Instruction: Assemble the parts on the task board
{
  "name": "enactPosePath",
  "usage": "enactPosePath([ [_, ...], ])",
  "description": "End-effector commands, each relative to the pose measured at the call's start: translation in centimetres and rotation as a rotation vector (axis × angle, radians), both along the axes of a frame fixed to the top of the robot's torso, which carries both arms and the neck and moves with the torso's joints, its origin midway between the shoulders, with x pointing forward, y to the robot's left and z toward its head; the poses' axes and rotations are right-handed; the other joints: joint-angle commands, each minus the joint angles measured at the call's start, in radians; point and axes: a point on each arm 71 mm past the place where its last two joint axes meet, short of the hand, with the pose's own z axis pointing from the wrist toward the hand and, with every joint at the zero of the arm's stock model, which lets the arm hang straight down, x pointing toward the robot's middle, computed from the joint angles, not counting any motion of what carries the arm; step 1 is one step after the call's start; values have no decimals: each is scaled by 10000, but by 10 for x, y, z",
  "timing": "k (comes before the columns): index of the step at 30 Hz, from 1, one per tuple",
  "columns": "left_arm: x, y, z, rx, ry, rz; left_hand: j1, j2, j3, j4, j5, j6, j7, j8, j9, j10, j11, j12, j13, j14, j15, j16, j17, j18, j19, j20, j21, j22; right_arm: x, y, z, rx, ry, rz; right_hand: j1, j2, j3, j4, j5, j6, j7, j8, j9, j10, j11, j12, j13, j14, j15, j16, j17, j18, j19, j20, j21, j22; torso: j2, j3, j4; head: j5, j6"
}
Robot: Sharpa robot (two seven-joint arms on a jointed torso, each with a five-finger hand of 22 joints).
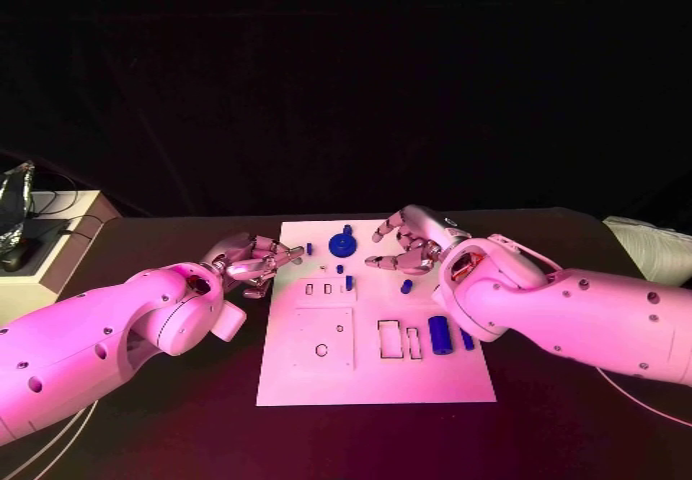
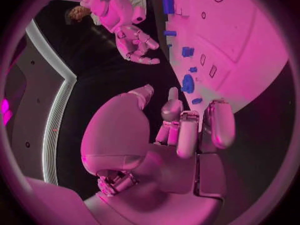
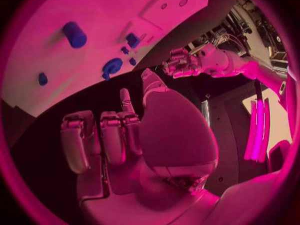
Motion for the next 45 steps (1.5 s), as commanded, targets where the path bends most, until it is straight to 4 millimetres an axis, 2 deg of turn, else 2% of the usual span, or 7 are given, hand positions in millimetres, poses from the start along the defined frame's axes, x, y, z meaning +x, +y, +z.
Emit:
enactPosePath([
  [1,1,-10,-3,1875,612,-663,-153,-22,-60,-16,40,33,-92,127,100,111,-32,121,160,1058,-88,32,2633,-149,81,-25,51,74,9,-9,10,1602,517,291,-87,130,101,13,269,136,-41,138,81,977,-110,96,2565,1048,-85,65,2634,-144,1047,-116,61,2629,-198,72,-22,59,-41],
  [9,18,-30,7,3804,912,-1096,-230,-28,106,-18,85,-34,-277,893,766,199,-199,295,389,1058,-243,32,2633,-185,204,-170,112,231,33,-38,21,2150,874,-479,-66,181,227,-5,573,123,-69,218,171,1005,-144,126,2593,1048,-122,65,2634,-144,1047,-159,61,2629,-460,167,-32,127,-128],
  [12,25,-40,10,4530,1061,-1278,-240,-40,241,-20,88,-146,-287,1013,908,168,-213,278,362,1058,-257,32,2633,-186,208,-187,110,231,40,-46,21,2196,985,-746,-67,170,234,-7,609,106,-67,219,178,997,-144,118,2585,1048,-123,65,2634,-144,1047,-161,61,2629,-537,196,-54,149,-181],
  [24,50,-82,10,7083,1388,-2548,-1025,-129,360,8,14,-520,-259,1408,1449,46,-177,256,309,1058,-230,32,2633,-214,271,-177,146,353,50,-53,18,2051,1334,-1097,-85,144,242,-2,672,40,-55,203,188,969,-136,87,2557,1048,-121,65,2634,-144,1047,-165,61,2629,-694,338,-127,188,-363],
  [29,57,-94,8,7606,1588,-2914,-1290,-105,217,12,14,-587,-270,1525,1622,-17,-180,239,268,1058,-230,32,2633,-219,278,-172,155,380,51,-52,18,1970,1399,-1138,-42,80,265,-22,596,-42,-39,195,216,951,-122,67,2540,1048,-110,65,2634,-144,1047,-162,61,2629,-705,371,-145,195,-396],
  [38,65,-113,5,8061,1891,-3380,-1453,-89,68,10,14,-673,-270,1587,1752,-58,-179,241,268,1058,-230,32,2633,-227,291,-167,168,419,52,-51,16,1851,1502,-1163,-19,61,273,-28,548,-59,-36,197,227,954,-120,71,2543,1048,-108,65,2634,-144,1047,-160,61,2629,-661,348,-177,111,-395],
  [45,68,-118,2,8224,2025,-3485,-1473,-70,30,3,23,-703,-270,1607,1796,-83,-178,235,254,1058,-228,32,2633,-228,288,-164,169,422,53,-50,16,1817,1533,-1185,-10,50,275,-28,520,-71,-33,197,233,950,-117,66,2539,1048,-106,65,2634,-144,1047,-159,61,2629,-646,325,-128,64,-410],
])
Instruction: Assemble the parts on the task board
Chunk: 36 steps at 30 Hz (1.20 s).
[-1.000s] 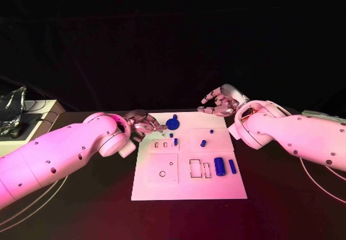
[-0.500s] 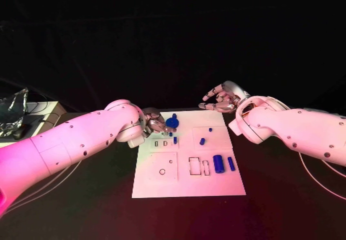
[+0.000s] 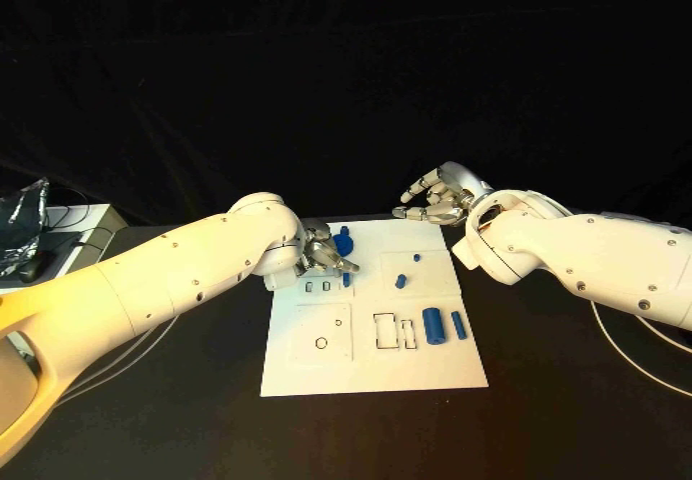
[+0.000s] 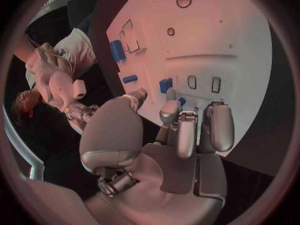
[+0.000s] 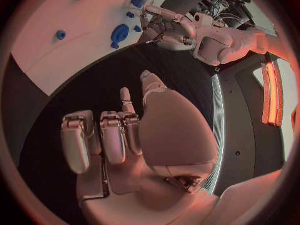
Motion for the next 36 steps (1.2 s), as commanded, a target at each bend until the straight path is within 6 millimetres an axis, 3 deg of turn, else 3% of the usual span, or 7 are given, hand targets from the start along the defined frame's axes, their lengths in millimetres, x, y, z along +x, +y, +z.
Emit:
enactPosePath([
  [1,0,-2,-2,462,292,-307,-73,46,-30,-18,-4,-101,-21,79,38,-97,14,-25,-3,1023,-49,33,2634,-73,62,-9,53,14,0,1,-1,-118,130,110,62,-22,62,8,-63,-67,10,33,17,952,-46,-6,2533,1043,-82,65,2635,-142,1047,-87,61,2632,25,-24,27,-14,0],
  [9,3,-1,-7,693,357,-292,61,114,41,-36,26,-110,-35,159,162,-124,4,-14,14,1023,-55,33,2634,-73,57,-8,55,19,0,1,-1,-128,155,107,60,-21,63,10,-66,-68,10,33,18,951,-46,-7,2532,1043,-82,65,2635,-142,1047,-87,61,2632,46,-49,13,-12,-64],
  [18,3,-2,-8,727,347,-280,96,128,69,-36,30,-120,-37,175,193,-121,2,-2,32,1023,-56,33,2634,-73,58,-8,56,23,-1,1,-1,-137,167,98,52,-16,65,18,-71,-72,12,35,22,951,-44,-6,2532,1043,-81,65,2635,-142,1047,-86,61,2632,61,-46,13,-35,-116],
  [22,3,-5,-8,647,308,-261,231,172,250,-32,42,-152,-46,231,313,-144,-6,11,41,1023,-60,33,2634,-71,45,-13,53,18,0,1,-1,-148,182,113,42,-9,67,25,-75,-75,13,38,27,946,-42,-12,2527,1043,-80,65,2635,-142,1047,-85,61,2632,59,-51,11,18,-125],
  [31,3,-7,-8,566,311,-240,246,128,323,-25,22,-175,-42,243,360,-148,-5,20,52,1023,-62,33,2634,-74,49,-13,59,32,0,1,-2,-173,224,105,29,-2,69,33,-74,-77,14,41,32,955,-41,-2,2536,1043,-79,65,2635,-142,1047,-85,61,2632,54,-45,31,-102,-131],
  [36,3,-8,-8,542,334,-254,244,123,330,-24,20,-176,-42,245,367,-157,-5,14,40,1023,-62,33,2634,-74,49,-13,59,33,0,1,-2,-187,247,99,29,-2,69,33,-74,-77,14,41,32,955,-41,-2,2536,1043,-79,65,2635,-142,1047,-85,61,2632,58,-43,16,-74,-138],
])
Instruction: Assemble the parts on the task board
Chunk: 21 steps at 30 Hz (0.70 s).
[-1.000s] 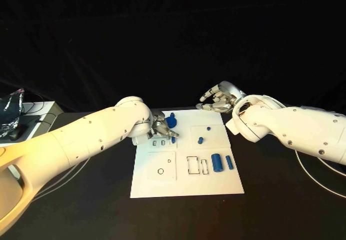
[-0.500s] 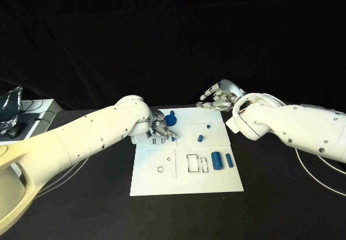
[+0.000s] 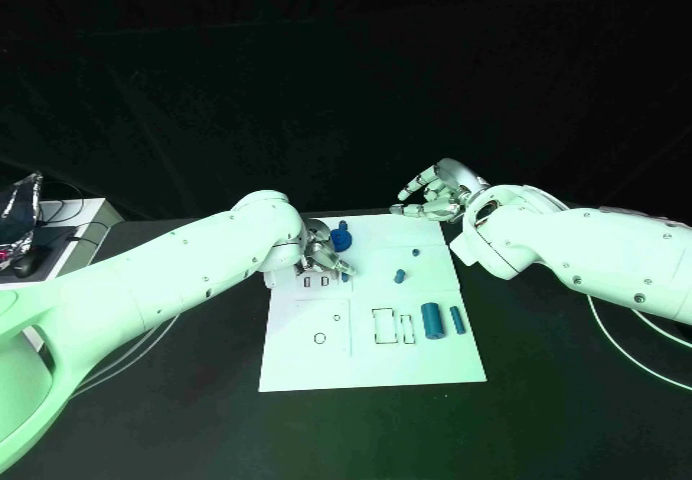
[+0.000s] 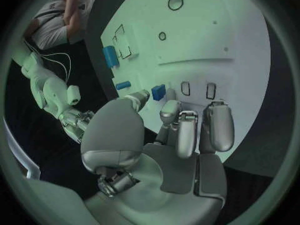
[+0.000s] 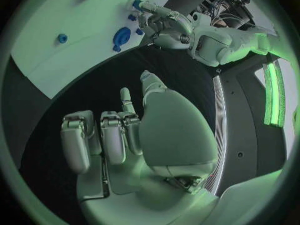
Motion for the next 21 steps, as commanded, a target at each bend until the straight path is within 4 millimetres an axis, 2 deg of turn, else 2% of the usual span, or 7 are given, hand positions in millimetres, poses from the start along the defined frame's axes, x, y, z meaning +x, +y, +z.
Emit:
enactPosePath([
  [1,-1,-3,1,-58,50,-68,78,-49,82,14,22,-72,-5,44,24,-93,-4,12,-12,1022,-62,33,2635,-75,48,-13,59,15,0,1,0,-108,65,116,29,-2,41,5,-31,-78,13,41,13,955,-42,-2,2540,1043,-79,65,2635,-143,1047,-85,61,2627,2,2,-10,12,-9],
  [5,-1,-4,1,-110,97,-99,107,-49,157,7,32,-86,-6,52,59,-106,-5,9,-21,1022,-62,33,2635,-72,39,-13,54,2,0,1,-1,-125,89,114,29,-2,41,5,-31,-78,13,41,13,955,-42,-2,2540,1043,-79,65,2635,-143,1047,-85,61,2627,11,5,-27,7,1],
  [12,-1,-7,1,-181,128,-77,201,-64,370,-4,36,-115,-4,71,148,-135,-4,6,-34,1022,-61,33,2635,-73,34,-13,56,7,1,2,-1,-184,111,136,13,10,47,9,-27,-83,15,46,22,951,-40,-6,2536,1043,-77,65,2635,-143,1047,-84,61,2627,19,9,-15,-24,-32],
  [21,-1,-7,0,-211,185,-87,701,-121,1383,-135,24,-109,-66,175,485,-178,-58,11,-39,1022,-103,33,2635,-70,17,-36,60,14,1,1,-2,-250,156,89,13,10,47,9,-27,-83,15,46,22,951,-40,-6,2536,1043,-77,65,2635,-143,1047,-84,61,2627,7,5,-6,-15,-85],
])
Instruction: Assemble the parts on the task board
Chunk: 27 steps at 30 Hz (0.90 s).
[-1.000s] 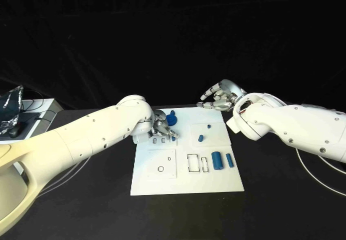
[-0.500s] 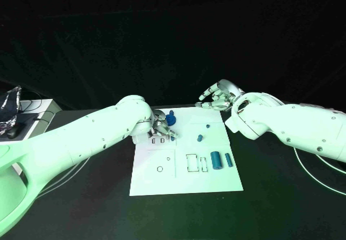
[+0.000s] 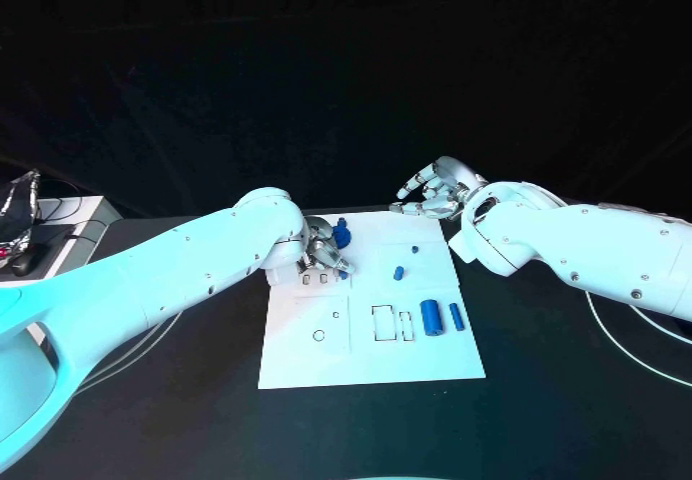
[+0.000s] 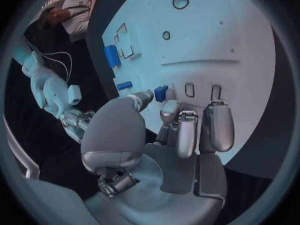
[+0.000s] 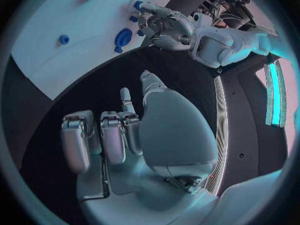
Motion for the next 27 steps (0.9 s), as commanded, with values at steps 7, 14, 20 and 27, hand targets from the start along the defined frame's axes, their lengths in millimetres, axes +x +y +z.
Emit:
enactPosePath([
  [7,-1,-3,1,-231,162,-38,327,-283,1730,-389,52,82,-189,445,755,-37,-173,9,21,1046,-213,33,2635,-71,19,-140,65,32,1,0,-1,-206,72,89,9,29,62,6,-18,-91,16,51,20,946,-40,-11,2532,1043,-76,65,2628,-143,1047,-82,61,2629,-7,-5,-3,7,-37],
  [14,-1,-2,1,-768,343,268,54,-401,3516,-1439,221,-43,-405,998,1861,108,-378,-39,-9,1046,-392,33,2635,-72,17,-289,53,34,2,-1,-1,-255,101,59,10,31,66,4,-10,-94,16,53,23,942,-39,-16,2528,1043,-76,65,2628,-143,1047,-82,61,2629,-17,-2,7,-48,-42],
  [20,-1,1,1,-1219,456,598,-153,-345,4057,-1998,568,-133,-426,1162,2334,184,-403,-124,-157,1046,-417,33,2635,-75,27,-315,51,46,2,-2,-2,-307,134,41,10,31,66,4,-10,-94,16,53,23,942,-39,-16,2528,1043,-76,65,2628,-143,1047,-82,61,2629,-16,2,5,-23,-22],
  [27,-3,7,3,-1597,518,832,-462,-413,4316,-2329,1412,-3,-463,1323,2766,464,-445,54,210,1046,-462,33,2635,-94,99,-345,92,148,3,-4,-2,-341,164,3,8,32,73,1,8,-104,18,54,29,936,-38,-22,2522,1043,-75,65,2628,-143,1047,-81,61,2629,-40,6,45,4,-18],
])
